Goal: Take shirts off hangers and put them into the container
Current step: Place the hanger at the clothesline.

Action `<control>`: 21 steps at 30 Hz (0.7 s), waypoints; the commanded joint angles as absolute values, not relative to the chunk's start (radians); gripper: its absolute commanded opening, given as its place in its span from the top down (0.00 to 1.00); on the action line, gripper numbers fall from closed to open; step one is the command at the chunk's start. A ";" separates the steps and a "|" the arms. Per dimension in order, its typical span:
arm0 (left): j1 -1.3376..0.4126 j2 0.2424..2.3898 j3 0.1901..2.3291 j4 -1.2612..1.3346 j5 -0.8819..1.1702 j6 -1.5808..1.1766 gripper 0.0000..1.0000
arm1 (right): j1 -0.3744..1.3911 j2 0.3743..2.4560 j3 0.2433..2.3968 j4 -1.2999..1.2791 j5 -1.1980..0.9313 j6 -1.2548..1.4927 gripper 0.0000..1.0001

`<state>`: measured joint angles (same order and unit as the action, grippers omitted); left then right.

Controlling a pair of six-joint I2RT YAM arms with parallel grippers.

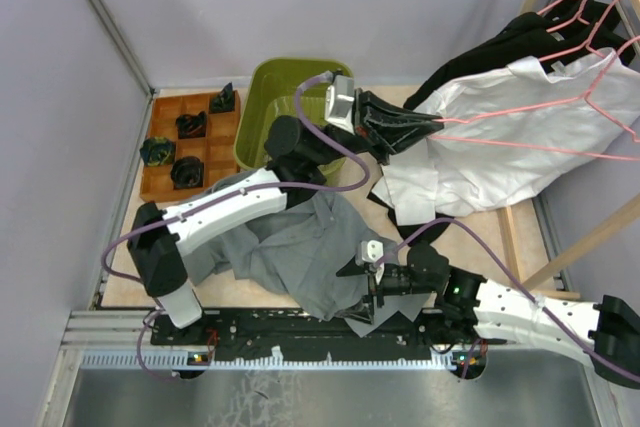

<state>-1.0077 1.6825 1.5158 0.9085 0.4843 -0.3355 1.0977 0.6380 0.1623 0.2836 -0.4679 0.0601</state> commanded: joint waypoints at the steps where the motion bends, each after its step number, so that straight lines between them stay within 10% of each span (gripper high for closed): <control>1: -1.010 1.763 1.632 0.933 0.526 -0.393 1.00 | 1.105 0.645 0.200 0.313 -0.460 0.041 0.07; 21: -1.032 1.786 1.698 0.903 0.510 -0.368 1.00 | 1.104 0.655 0.199 0.297 -0.460 0.040 0.06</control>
